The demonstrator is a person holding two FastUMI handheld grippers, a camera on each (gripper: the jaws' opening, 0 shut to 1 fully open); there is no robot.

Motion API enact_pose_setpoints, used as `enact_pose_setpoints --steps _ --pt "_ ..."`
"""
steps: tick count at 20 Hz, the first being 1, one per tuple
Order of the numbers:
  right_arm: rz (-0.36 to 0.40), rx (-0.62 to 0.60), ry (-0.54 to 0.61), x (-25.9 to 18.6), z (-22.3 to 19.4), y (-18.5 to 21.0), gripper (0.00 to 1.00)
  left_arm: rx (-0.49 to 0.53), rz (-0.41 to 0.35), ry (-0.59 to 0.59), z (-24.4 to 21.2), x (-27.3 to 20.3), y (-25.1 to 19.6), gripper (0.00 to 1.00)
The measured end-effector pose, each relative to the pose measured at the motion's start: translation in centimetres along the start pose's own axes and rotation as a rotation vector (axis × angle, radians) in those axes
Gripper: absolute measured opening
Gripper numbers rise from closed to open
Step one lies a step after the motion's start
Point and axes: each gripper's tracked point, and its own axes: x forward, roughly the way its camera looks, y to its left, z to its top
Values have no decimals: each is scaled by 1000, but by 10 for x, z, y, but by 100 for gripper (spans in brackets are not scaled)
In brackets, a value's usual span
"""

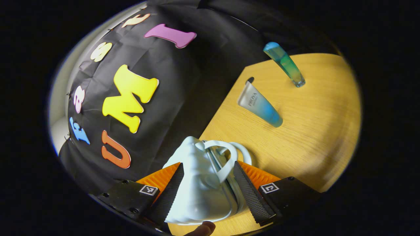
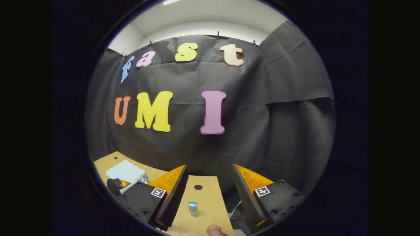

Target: First open the suitcase, pack the skin care products into it, and then close the suitcase.

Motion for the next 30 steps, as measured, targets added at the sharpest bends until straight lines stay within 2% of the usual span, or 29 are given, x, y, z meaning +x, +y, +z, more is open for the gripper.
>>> enact_pose_setpoints --steps 2,4,5,6,7,9,11,12,13,14,15,18,19,21,24,30 --pt "13 11 15 6 -9 -7 80 73 -8 52 -3 7 -9 97" --pt "26 22 27 10 -17 -16 80 181 33 93 2 11 -5 96" --pt "25 29 33 13 -21 -22 79 223 42 113 3 11 -5 91" --pt "22 39 40 15 -24 -27 79 252 40 127 2 15 -6 86" --pt "17 51 48 15 -29 -32 79 279 44 139 1 18 -5 75" --pt "-2 52 61 17 -35 -39 80 335 49 170 -6 20 1 60" --pt "-9 38 71 14 -37 -36 79 352 42 158 -1 22 -1 52" --pt "-12 30 74 14 -36 -35 78 347 24 165 -3 24 -5 44" --pt "-11 21 75 12 -34 -31 78 345 17 168 -4 24 -8 31" --pt "-16 9 73 8 -34 -26 79 352 24 161 -2 23 -5 27" --pt "-26 -6 71 6 -32 -21 79 346 26 149 0 22 -3 17" --pt "-46 -20 66 -7 -26 -5 79 308 52 106 4 20 16 9" --pt "-49 -27 66 -10 -25 2 79 282 39 85 5 21 20 6" --pt "-66 -44 63 -12 -19 13 79 242 36 57 8 19 31 4" --pt "-90 -51 39 -17 -3 31 79 113 43 16 13 9 61 3" --pt "-123 -58 -19 -23 27 74 79 -151 71 -72 3 -15 148 2"
